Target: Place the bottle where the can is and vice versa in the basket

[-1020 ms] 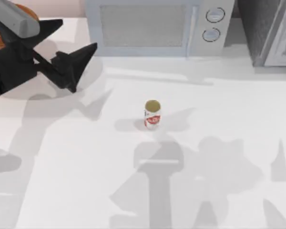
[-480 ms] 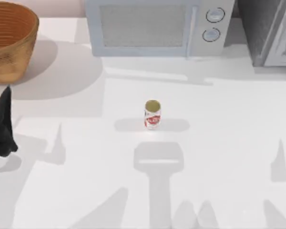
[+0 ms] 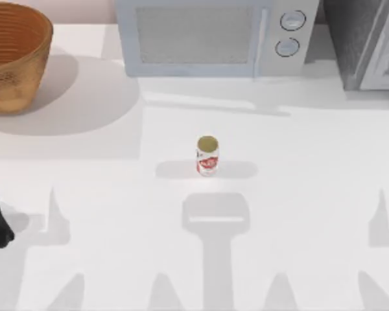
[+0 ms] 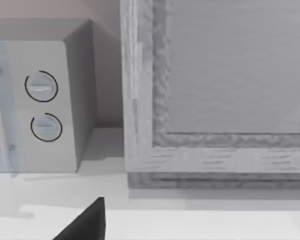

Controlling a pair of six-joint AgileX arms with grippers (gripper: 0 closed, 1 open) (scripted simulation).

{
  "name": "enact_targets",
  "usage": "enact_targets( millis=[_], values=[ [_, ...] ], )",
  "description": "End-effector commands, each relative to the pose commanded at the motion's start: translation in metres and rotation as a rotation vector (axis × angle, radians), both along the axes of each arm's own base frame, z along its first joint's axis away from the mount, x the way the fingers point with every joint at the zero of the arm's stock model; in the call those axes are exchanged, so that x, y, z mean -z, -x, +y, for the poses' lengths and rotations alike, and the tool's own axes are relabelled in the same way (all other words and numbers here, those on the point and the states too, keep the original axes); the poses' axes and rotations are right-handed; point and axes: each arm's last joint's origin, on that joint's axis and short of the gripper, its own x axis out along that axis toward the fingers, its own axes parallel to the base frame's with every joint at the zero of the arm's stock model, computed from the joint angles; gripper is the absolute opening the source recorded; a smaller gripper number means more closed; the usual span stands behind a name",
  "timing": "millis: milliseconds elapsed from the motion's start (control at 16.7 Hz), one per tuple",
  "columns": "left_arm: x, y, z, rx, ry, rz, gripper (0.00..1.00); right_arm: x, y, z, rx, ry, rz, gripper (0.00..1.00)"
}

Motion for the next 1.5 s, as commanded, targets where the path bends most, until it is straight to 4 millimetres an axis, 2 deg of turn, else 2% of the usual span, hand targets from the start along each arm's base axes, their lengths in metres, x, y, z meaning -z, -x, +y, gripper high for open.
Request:
enact_targets(
  millis=[360,780,1140,1500],
  values=[
    [-0.001,0.0,0.0,0.004,0.0,-0.001,1.0,0.0,0.0,0.0,0.0,0.0,0.0,1.0],
    [0.017,-0.012,0.008,-0.027,0.003,0.117,1.0,0.0,0.0,0.0,0.0,0.0,0.0,1.0],
    [0.021,-0.03,0.022,-0.021,0.001,0.149,1.0,0.0,0.0,0.0,0.0,0.0,0.0,1.0],
    [0.033,-0.047,0.045,-0.004,-0.002,0.16,1.0,0.0,0.0,0.0,0.0,0.0,0.0,1.0]
  ],
)
